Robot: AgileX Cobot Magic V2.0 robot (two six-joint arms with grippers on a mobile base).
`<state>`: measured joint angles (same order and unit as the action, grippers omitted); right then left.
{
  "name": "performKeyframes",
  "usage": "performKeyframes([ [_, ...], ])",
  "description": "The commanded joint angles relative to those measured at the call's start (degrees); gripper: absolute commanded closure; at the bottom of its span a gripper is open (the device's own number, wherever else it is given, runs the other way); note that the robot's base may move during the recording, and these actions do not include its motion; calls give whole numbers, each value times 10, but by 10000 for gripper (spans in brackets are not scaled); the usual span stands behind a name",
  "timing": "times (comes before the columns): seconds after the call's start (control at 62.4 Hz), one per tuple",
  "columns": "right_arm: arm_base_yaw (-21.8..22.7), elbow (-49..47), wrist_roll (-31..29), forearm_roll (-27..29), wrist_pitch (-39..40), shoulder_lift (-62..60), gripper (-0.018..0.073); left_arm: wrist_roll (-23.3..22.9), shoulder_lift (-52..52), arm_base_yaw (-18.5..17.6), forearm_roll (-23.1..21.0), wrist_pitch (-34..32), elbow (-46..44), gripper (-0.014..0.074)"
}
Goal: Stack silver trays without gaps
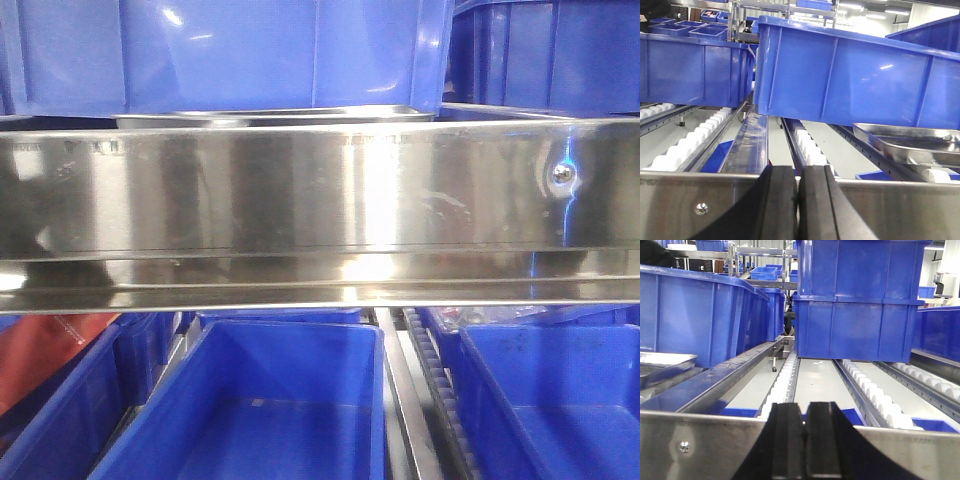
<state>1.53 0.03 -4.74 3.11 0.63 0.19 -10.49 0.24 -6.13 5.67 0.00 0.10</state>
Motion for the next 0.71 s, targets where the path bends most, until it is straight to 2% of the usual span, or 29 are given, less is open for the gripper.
performKeyframes([
  [0.0,1,0,-3,1,11,-2,640,0,-2,-3,-3,-15,-1,592],
  [0.689,1,0,-3,1,11,-2,640,0,-2,-3,-3,-15,-1,592],
])
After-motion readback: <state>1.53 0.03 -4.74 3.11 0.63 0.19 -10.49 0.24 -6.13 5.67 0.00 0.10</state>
